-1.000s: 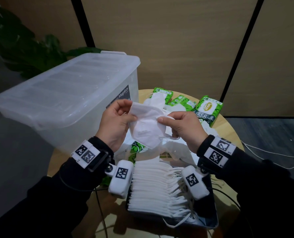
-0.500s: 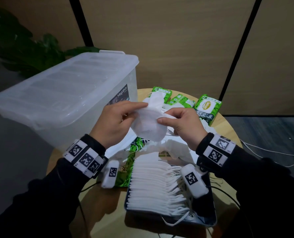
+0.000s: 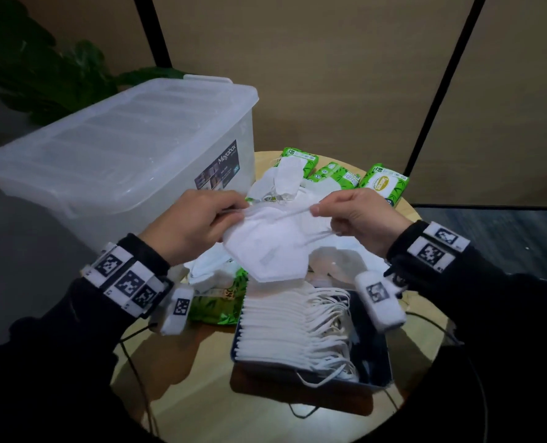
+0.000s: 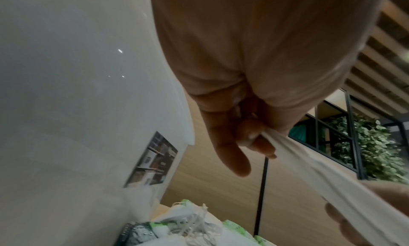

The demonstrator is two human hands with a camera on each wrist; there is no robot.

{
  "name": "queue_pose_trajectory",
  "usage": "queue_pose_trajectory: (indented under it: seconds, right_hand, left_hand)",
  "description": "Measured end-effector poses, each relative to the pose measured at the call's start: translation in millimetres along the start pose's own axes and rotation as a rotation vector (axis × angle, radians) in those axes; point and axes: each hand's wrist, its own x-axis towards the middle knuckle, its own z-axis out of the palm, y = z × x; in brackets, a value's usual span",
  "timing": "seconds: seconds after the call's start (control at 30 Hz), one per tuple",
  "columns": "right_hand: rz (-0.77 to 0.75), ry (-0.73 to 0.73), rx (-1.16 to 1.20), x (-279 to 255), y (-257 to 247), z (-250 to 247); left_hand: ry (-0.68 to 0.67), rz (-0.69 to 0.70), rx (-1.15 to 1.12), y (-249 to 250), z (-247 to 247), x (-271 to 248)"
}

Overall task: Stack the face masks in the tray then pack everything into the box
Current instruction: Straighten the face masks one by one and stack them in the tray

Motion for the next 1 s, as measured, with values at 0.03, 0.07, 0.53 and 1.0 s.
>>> queue_pose_trajectory:
  seconds: [0.03, 0.07, 0.53, 1.0]
  right_hand:
    - [0.032, 0.009, 0.043, 0.9, 0.6, -8.6]
    - [0.059, 0.019, 0.078, 0.9, 1.0, -15.4]
    - [-0.048, -0.342, -0.783, -68.1, -8.5, 44.3]
    - [-0.152, -0.635, -1.406, -90.4, 17.7, 62.9]
  left_hand:
    - [-0.014, -0.055, -0.023, -3.0, -4.8, -5.0]
    - [-0.024, -0.098, -0.048, -6.1, -9.0, -9.9]
    - [0.185, -0.773, -0.754, -12.4, -3.3, -36.6]
    - [-0.15, -0.375, -0.559, 34.1, 6.5, -46.8]
